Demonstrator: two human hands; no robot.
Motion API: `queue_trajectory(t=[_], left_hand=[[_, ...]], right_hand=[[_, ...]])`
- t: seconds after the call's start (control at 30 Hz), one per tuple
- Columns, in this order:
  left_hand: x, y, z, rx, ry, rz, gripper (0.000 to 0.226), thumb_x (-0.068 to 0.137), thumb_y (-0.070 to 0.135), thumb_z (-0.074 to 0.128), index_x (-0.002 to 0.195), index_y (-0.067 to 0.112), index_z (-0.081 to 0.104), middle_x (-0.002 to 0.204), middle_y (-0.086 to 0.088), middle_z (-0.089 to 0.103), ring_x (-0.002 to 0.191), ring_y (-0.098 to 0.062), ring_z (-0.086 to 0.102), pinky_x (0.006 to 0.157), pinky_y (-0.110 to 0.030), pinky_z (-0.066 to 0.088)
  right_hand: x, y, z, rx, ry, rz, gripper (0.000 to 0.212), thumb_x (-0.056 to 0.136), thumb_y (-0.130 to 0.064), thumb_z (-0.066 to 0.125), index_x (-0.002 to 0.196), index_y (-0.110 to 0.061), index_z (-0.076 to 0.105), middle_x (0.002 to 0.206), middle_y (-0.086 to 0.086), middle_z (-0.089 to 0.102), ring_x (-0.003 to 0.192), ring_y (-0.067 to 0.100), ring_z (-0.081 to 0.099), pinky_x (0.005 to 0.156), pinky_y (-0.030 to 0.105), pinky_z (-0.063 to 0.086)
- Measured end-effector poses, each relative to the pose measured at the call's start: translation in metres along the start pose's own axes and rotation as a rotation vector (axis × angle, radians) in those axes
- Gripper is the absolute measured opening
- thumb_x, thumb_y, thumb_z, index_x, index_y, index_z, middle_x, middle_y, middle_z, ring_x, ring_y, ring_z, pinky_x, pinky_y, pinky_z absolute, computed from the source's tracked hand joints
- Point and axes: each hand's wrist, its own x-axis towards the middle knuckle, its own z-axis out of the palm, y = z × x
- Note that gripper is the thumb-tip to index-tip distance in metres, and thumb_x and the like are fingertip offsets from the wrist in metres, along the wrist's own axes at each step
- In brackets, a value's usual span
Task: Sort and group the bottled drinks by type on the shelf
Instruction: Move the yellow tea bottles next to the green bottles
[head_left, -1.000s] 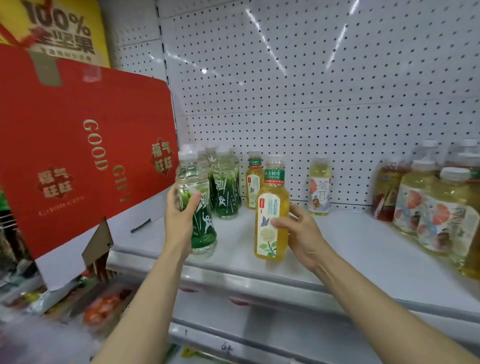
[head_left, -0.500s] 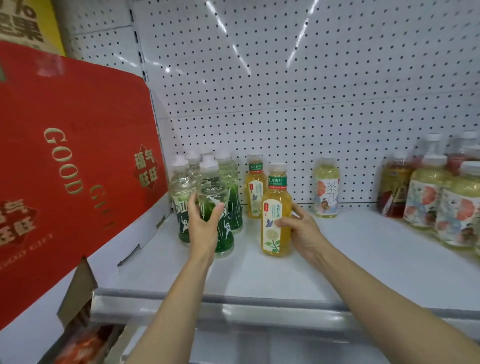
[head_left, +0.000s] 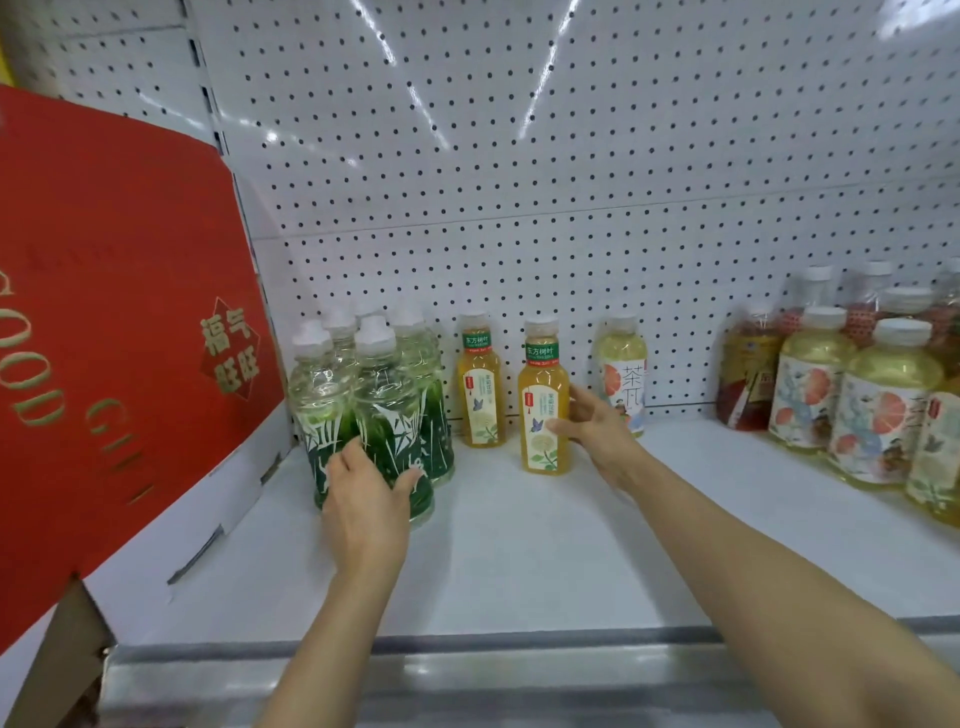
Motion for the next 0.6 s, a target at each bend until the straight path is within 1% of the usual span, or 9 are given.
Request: queue_trajectory(t=[0.07,0.13,0.17,0.23,0.3,0.37,0.4,0.5,0.6], left_hand=[[0.004,-0.001,0.001,0.070,-0.008,0.001,0.068,0.084,0.045,0.072,0.132,0.004,0.046,0.124,-0.015,0.060,0.107,-0.035,0.061,0.083,-0.044,0.050],[0.009,-0.003,0.001,0.134,-0.011,0.019,0.061,0.083,0.050,0.070,0.117,0.005,0.051,0.105,-0.013,0.066,0.093,-0.033,0.064,0.073,-0.040,0.051],[0.010,-0.003,0.001,0.162,-0.008,0.028,0.059,0.082,0.053,0.070,0.112,0.006,0.052,0.098,-0.012,0.067,0.087,-0.031,0.065,0.069,-0.038,0.050],[0.013,-0.005,0.001,0.202,-0.001,0.035,0.057,0.081,0.057,0.068,0.106,0.008,0.053,0.090,-0.008,0.067,0.080,-0.028,0.065,0.062,-0.035,0.047],[0.014,-0.005,0.000,0.224,0.007,0.039,0.057,0.080,0.059,0.068,0.104,0.009,0.054,0.087,-0.006,0.066,0.077,-0.026,0.063,0.059,-0.033,0.044],[0.015,-0.007,0.001,0.227,0.008,0.048,0.057,0.081,0.059,0.067,0.106,0.009,0.055,0.089,-0.006,0.066,0.078,-0.026,0.063,0.059,-0.033,0.043],[0.015,-0.008,0.001,0.222,0.008,0.058,0.056,0.081,0.058,0.067,0.106,0.009,0.055,0.089,-0.005,0.066,0.078,-0.026,0.063,0.059,-0.034,0.045],[0.014,-0.010,0.003,0.208,0.012,0.082,0.056,0.081,0.059,0.066,0.105,0.010,0.055,0.089,-0.004,0.065,0.078,-0.025,0.064,0.064,-0.039,0.055],[0.014,-0.009,0.004,0.205,0.003,0.091,0.055,0.081,0.058,0.066,0.105,0.010,0.054,0.089,-0.004,0.063,0.079,-0.025,0.063,0.066,-0.040,0.056]], right_hand=[[0.010,0.000,-0.002,-0.025,0.017,0.004,0.064,0.085,0.007,0.063,0.142,-0.017,0.045,0.122,0.007,0.066,0.110,0.020,0.063,0.074,0.024,0.054],[0.019,-0.001,-0.002,-0.058,0.022,0.011,0.062,0.087,0.007,0.060,0.142,-0.016,0.044,0.121,0.006,0.065,0.112,0.021,0.062,0.076,0.026,0.052],[0.023,0.000,0.000,-0.072,0.020,0.013,0.060,0.088,0.007,0.059,0.142,-0.015,0.044,0.121,0.006,0.064,0.111,0.021,0.061,0.076,0.025,0.052],[0.031,0.003,0.004,-0.086,0.015,0.015,0.058,0.090,0.006,0.058,0.142,-0.014,0.042,0.125,0.006,0.063,0.107,0.017,0.061,0.071,0.021,0.053],[0.037,0.006,0.010,-0.087,0.015,0.013,0.056,0.091,0.006,0.056,0.141,-0.015,0.043,0.124,0.003,0.062,0.100,0.012,0.062,0.065,0.019,0.054],[0.041,0.008,0.015,-0.101,0.012,0.011,0.054,0.092,0.005,0.054,0.139,-0.020,0.043,0.117,-0.001,0.062,0.098,0.010,0.062,0.066,0.020,0.055],[0.043,0.009,0.017,-0.119,0.013,0.010,0.053,0.093,0.004,0.053,0.139,-0.021,0.043,0.116,-0.002,0.062,0.102,0.012,0.062,0.071,0.023,0.056],[0.046,0.011,0.018,-0.190,0.030,0.012,0.047,0.095,-0.002,0.053,0.138,-0.019,0.046,0.121,0.000,0.063,0.112,0.019,0.061,0.089,0.039,0.054],[0.044,0.010,0.019,-0.320,0.063,0.009,0.038,0.096,-0.011,0.054,0.134,-0.017,0.050,0.124,0.002,0.064,0.113,0.021,0.062,0.092,0.045,0.054]])
